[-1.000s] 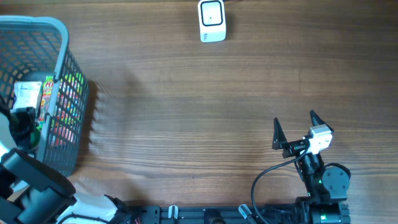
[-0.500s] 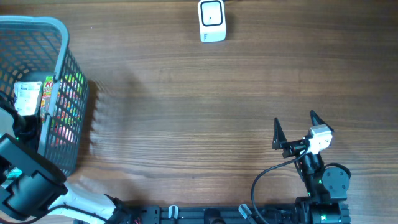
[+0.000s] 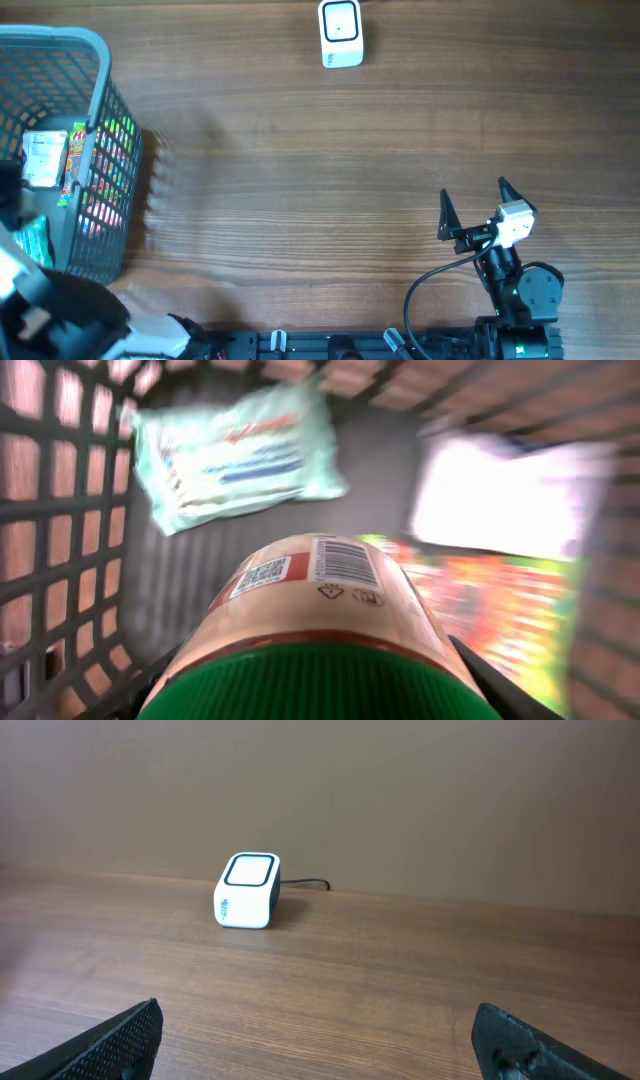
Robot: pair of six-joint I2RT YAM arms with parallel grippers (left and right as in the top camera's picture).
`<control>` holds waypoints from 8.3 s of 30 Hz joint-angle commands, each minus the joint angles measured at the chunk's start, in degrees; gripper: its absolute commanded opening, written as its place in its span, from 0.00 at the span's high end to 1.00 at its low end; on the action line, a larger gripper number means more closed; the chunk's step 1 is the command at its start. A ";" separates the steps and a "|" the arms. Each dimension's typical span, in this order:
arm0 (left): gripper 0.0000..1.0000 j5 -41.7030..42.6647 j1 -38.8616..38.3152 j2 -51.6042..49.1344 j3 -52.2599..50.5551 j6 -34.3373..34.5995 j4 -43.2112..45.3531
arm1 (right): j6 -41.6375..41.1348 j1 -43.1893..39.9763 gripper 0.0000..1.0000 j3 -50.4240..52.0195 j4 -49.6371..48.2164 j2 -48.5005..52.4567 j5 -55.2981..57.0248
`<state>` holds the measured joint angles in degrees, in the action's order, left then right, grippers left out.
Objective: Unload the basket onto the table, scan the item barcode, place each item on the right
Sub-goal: 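Reach the left gripper into the basket and grasp the green-lidded jar, then carry the jar with the left gripper and set it mid-table, then grasp the Haribo gummy bag in the basket with the left gripper, place beside jar, then pick the small red candy pack from the basket, place right of jar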
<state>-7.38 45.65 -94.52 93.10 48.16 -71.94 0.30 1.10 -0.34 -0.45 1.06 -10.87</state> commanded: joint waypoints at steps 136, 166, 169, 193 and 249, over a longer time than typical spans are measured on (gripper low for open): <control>0.96 2.47 -69.42 0.61 -4.46 4.02 1.64 | -0.33 0.33 0.00 0.04 -0.31 -0.04 0.55; 0.00 -17.51 -38.14 11.63 31.82 10.29 -18.21 | -0.33 0.33 0.00 0.04 -0.31 -0.04 0.55; 0.00 -11.32 -25.14 9.94 31.80 12.55 -19.82 | -0.33 0.33 0.00 0.04 -0.31 -0.04 0.55; 0.02 1.97 -6.91 -16.94 -8.92 13.57 -1.42 | -0.31 0.33 0.00 0.04 -0.31 -0.04 0.55; 0.96 16.96 -94.95 -38.23 30.64 -20.98 2.54 | -0.35 0.33 0.00 0.04 -0.31 -0.04 0.55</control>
<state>9.34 -49.23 -128.70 124.05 27.00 -69.87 0.30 1.10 -0.36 -0.45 1.28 -10.83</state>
